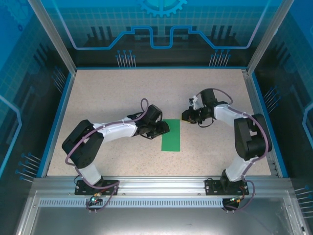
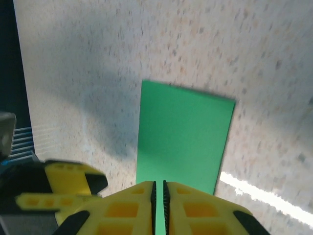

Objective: Fold a paper plane with a square sheet of paper (pick it up from the middle)
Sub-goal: Fold the square sheet of paper in half at the center of the table, then fold the triangle a second time at the center of the table.

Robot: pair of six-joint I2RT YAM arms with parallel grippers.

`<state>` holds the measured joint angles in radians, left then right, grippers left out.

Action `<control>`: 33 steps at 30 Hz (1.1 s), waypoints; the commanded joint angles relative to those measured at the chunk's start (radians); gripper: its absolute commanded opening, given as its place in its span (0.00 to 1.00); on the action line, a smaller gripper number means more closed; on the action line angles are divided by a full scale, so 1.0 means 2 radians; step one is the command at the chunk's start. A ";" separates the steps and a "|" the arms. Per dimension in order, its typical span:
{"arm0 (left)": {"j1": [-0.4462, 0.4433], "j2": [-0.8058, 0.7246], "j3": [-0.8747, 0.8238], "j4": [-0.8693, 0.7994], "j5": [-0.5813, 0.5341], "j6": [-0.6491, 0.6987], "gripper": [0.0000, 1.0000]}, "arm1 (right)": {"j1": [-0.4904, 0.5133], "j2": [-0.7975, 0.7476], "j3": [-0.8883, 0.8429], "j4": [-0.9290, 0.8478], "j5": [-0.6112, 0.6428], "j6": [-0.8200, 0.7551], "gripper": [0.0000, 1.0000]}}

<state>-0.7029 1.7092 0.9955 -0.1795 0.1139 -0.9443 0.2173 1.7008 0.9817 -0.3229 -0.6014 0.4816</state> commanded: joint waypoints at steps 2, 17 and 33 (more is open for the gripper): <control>0.020 -0.002 -0.024 0.032 0.035 -0.008 0.52 | 0.025 -0.016 -0.045 -0.007 0.006 0.007 0.18; 0.040 0.030 -0.027 0.072 0.079 -0.017 0.57 | 0.056 -0.014 -0.079 0.012 0.014 0.024 0.28; 0.040 0.045 -0.018 0.066 0.088 -0.013 0.59 | 0.056 0.013 -0.089 0.013 0.031 0.015 0.28</control>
<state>-0.6254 1.7782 0.9287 -0.0391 0.2604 -0.9699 0.3202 1.7153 0.8207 -0.2943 -0.5545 0.5228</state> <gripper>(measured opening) 0.591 0.277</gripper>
